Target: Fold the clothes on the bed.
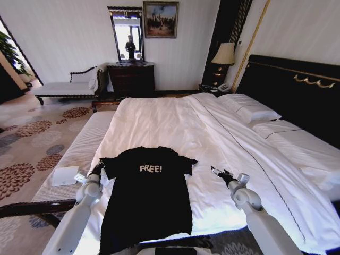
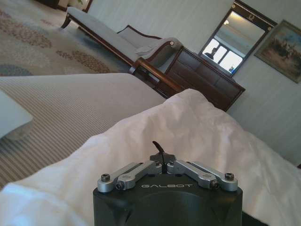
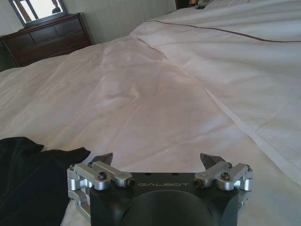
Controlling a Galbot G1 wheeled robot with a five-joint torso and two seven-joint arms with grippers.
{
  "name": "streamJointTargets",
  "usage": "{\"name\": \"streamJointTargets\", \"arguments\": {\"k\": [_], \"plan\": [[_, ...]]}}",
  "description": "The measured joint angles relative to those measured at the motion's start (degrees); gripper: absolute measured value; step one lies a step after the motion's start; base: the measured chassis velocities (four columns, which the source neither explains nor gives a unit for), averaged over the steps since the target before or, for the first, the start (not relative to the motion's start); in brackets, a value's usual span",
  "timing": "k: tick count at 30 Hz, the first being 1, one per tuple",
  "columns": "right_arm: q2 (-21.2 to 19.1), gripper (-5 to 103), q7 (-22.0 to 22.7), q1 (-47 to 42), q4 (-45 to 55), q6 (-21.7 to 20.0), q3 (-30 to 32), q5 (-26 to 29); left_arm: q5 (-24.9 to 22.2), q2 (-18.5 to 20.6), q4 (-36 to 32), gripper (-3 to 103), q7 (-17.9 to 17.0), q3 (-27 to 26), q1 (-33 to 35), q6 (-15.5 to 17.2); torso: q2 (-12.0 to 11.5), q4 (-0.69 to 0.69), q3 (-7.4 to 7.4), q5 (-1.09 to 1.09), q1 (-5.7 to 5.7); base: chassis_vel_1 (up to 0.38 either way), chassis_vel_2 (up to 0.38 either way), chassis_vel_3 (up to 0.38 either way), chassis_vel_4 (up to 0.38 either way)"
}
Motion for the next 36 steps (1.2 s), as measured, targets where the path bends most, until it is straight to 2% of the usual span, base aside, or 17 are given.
{"name": "streamJointTargets", "arguments": {"k": [3, 10, 15, 18, 20, 23, 24, 26, 28, 29, 30, 31, 32, 33, 34, 35, 36], "plan": [[0.0, 100, 0.0, 0.0, -0.1, 0.0, -0.1, 0.0, 0.8, 0.3, 0.9, 0, 0.3, 0.7, -0.4, -0.1, 0.0, 0.00, 0.00, 0.00, 0.00, 0.000, 0.000, 0.000, 0.000], [-0.1, 100, 0.0, -0.7, 0.4, 0.1, 0.2, -0.1, 1.0, -0.1, 3.6, 0, -1.5, 2.1, -4.4, 0.0, 0.0, -0.02, 0.00, 0.01, 0.01, 0.000, 0.000, 0.000, 0.000], [-0.2, 100, -0.3, -1.2, 0.4, 0.3, 0.5, 0.0, 0.6, 0.1, 3.2, -3, -2.2, 2.1, -4.2, 1.6, 0.0, -0.03, 0.00, 0.01, 0.00, 0.000, 0.000, 0.000, 0.000], [0.3, 100, -0.6, -0.9, 0.4, 0.3, 0.1, 1.4, 1.7, 0.2, 1.6, 12, -1.9, 0.7, -1.4, 2.0, 0.0, -0.04, 0.00, 0.00, 0.00, 0.000, 0.000, 0.000, 0.000], [0.5, 100, -0.8, -0.5, 0.1, 0.3, -0.2, 2.2, 2.8, 0.3, 0.9, 12, -1.5, -0.1, 0.2, 1.9, 0.0, -0.04, 0.00, 0.00, 0.01, 0.000, 0.000, 0.000, 0.000], [1.0, 100, -1.5, 1.1, -1.5, 0.3, -1.1, 4.6, 6.4, 0.6, -1.3, 28, 0.0, -3.0, 5.6, 1.2, 0.0, 0.00, 0.00, 0.00, 0.00, 0.000, 0.000, 0.000, 0.000], [1.0, 100, -1.5, 1.1, -1.5, 0.3, -1.1, 4.6, 6.4, 0.6, -1.3, 28, 0.0, -3.0, 5.6, 1.2, 0.0, 0.00, 0.00, 0.00, 0.00, 0.000, 0.000, 0.000, 0.000], [1.5, 100, -2.5, 2.8, -3.3, 0.3, -1.8, 6.7, 9.3, 0.7, -3.6, 39, 1.7, -5.7, 10.6, -0.1, 0.0, -0.02, -0.01, 0.00, 0.00, 0.000, 0.000, 0.000, 0.000], [1.7, 100, -2.8, 3.7, -4.1, 0.3, -2.1, 7.8, 10.4, 0.4, -5.0, 39, 2.2, -7.2, 12.9, -0.5, 0.0, -0.02, -0.01, 0.00, 0.00, 0.000, 0.000, 0.000, 0.000], [2.1, 100, -3.0, 4.7, -5.0, 0.1, -2.4, 9.0, 11.2, 0.0, -6.7, 39, 2.6, -8.4, 14.9, -0.8, 0.0, -0.01, 0.00, 0.01, 0.00, 0.000, 0.000, 0.000, 0.000], [2.5, 100, -3.1, 5.9, -6.1, -0.2, -2.7, 10.4, 12.5, -1.0, -9.0, 50, 3.2, -9.9, 17.5, -1.4, 0.0, 0.00, 0.00, 0.01, 0.00, 0.000, 0.000, 0.000, 0.000], [3.1, 100, -3.1, 7.4, -7.5, -0.8, -2.9, 12.3, 14.1, -2.1, -11.3, 55, 4.0, -10.9, 20.2, -2.3, 0.0, 0.00, 0.00, 0.02, 0.00, 0.000, 0.000, 0.000, 0.000], [3.1, 100, -3.1, 7.4, -7.5, -0.8, -2.9, 12.3, 14.1, -2.1, -11.3, 55, 4.0, -10.9, 20.2, -2.3, 0.0, 0.00, 0.00, 0.02, 0.00, 0.000, 0.000, 0.000, 0.000], [3.8, 100, -3.1, 8.5, -8.5, -1.4, -3.1, 13.8, 15.4, -3.1, -12.7, 60, 4.7, -11.5, 21.9, -3.1, 0.0, -0.02, 0.00, 0.00, 0.00, 0.000, 0.000, 0.000, 0.000], [4.9, 100, -2.8, 10.2, -9.9, -2.5, -3.3, 16.5, 17.4, -4.4, -14.2, 60, 5.6, -12.1, 24.4, -4.1, 0.0, -0.03, 0.00, 0.02, 0.00, 0.000, 0.000, 0.000, 0.000], [6.1, 100, -2.4, 11.8, -11.2, -3.8, -3.4, 19.3, 19.0, -5.7, -15.5, 72, 6.6, -12.4, 26.9, -5.0, 0.0, -0.02, -0.01, 0.01, 0.00, 0.000, 0.000, 0.000, 0.000], [6.1, 100, -2.4, 11.8, -11.2, -3.8, -3.4, 19.3, 19.0, -5.7, -15.5, 72, 6.6, -12.4, 26.9, -5.0, 0.0, -0.02, -0.01, 0.01, 0.00, 0.000, 0.000, 0.000, 0.000]]}}
